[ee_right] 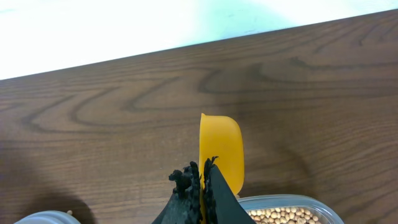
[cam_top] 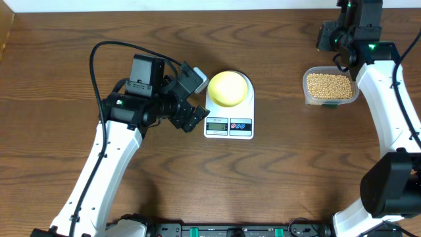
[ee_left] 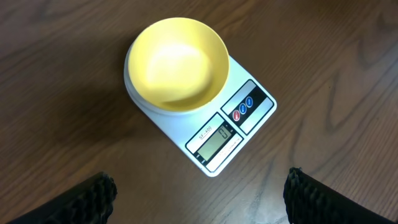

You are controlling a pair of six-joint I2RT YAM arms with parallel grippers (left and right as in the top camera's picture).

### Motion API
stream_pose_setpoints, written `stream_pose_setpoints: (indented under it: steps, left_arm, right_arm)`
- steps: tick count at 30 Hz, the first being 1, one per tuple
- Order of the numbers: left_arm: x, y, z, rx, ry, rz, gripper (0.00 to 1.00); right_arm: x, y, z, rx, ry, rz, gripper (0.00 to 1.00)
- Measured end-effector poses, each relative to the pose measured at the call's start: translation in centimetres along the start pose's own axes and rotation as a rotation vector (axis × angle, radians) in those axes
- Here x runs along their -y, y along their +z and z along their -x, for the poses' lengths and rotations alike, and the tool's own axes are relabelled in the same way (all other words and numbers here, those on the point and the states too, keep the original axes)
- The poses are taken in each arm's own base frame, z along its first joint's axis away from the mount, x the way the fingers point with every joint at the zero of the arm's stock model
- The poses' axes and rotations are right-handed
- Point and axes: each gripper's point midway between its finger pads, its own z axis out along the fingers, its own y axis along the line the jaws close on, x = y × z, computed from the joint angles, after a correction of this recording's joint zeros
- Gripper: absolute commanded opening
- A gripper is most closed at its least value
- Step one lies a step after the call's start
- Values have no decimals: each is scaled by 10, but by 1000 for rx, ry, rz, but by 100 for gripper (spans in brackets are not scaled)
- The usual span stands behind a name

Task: Scoop item into bowl and weigh 50g on scale
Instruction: 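Move the held yellow scoop over the soybean tub with the right gripper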

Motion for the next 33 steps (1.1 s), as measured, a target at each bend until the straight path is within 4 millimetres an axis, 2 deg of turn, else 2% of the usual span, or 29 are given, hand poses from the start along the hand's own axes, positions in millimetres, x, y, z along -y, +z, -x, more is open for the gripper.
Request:
stream_pose_setpoints:
  steps: [8, 14, 21, 27, 29, 33]
  left_arm:
    - [-4, -1, -1, -3, 47, 12, 88]
    - [-4, -1, -1, -3, 62, 12, 88]
    - [-4, -1, -1, -3, 66, 12, 88]
    - [-4, -1, -2, -4, 65, 12, 88]
    - [-4, -1, -2, -5, 65, 14, 88]
    - [-4, -1, -2, -5, 65, 14, 88]
  right_arm:
    - [0, 0, 0, -1, 0, 0, 1]
    - [2, 0, -11, -46, 0, -9, 1]
    - [5, 0, -14, -58, -1, -23, 1]
    - [24, -8, -49, -210, 5, -85, 1]
    - [33, -15, -50, -243, 15, -106, 1]
    - [48, -39, -40, -279, 31, -140, 1]
